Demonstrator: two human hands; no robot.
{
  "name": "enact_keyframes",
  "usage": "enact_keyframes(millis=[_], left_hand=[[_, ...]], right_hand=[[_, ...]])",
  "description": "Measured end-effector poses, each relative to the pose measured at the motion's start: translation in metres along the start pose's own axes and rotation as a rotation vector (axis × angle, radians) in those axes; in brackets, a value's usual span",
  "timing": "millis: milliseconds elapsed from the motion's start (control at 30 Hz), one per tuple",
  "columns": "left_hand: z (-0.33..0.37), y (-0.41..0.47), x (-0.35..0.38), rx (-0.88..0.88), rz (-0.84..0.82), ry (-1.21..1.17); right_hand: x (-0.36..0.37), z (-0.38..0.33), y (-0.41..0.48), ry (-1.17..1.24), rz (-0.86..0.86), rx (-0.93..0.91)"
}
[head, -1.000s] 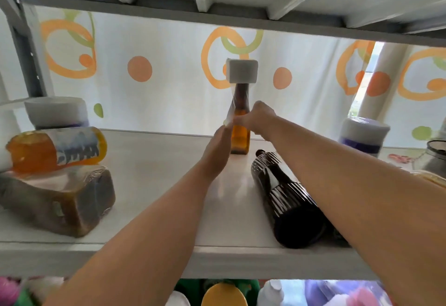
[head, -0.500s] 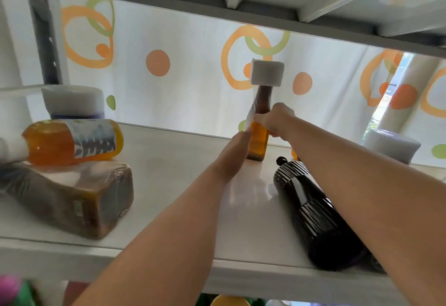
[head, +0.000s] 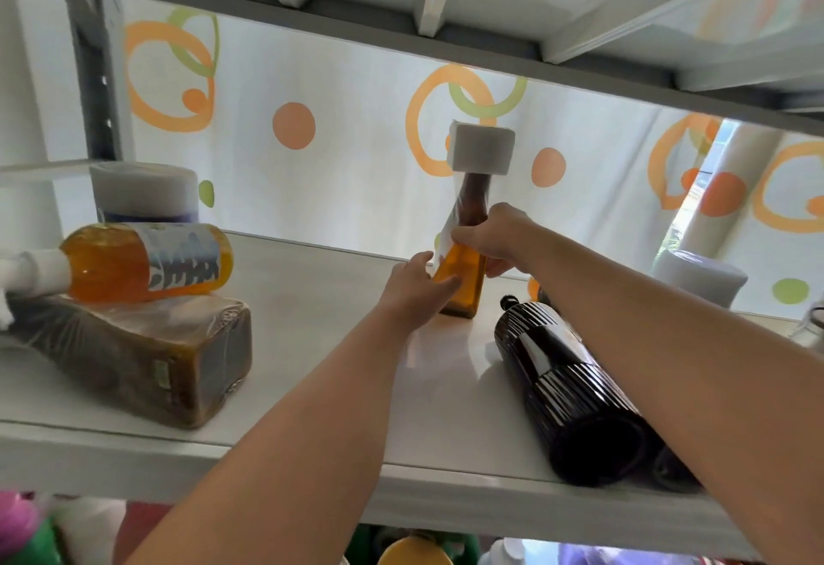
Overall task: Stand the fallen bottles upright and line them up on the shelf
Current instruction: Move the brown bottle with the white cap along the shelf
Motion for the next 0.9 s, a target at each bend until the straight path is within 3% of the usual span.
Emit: enact_keyframes(millis=[400, 900], left_hand=[[0.011, -0.037, -0.011, 0.048, -0.175, 0.076], [0.023, -0.11, -0.022, 0.097, -0.143, 0.22]], right_hand=[[-0.013, -0.001, -0.062, 0.02, -0.063, -0.066], [-0.028, -0.003, -0.135, -0.049, -0.022, -0.217]])
Point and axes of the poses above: each hand's wrist, its own y-axis towards the middle knuckle, its own x-axis out of the palm, z = x × y, the point moved 6 cm from there along y, towards the middle knuckle, and after that the axes turned 14 degrees about y, right-handed, at the moved point
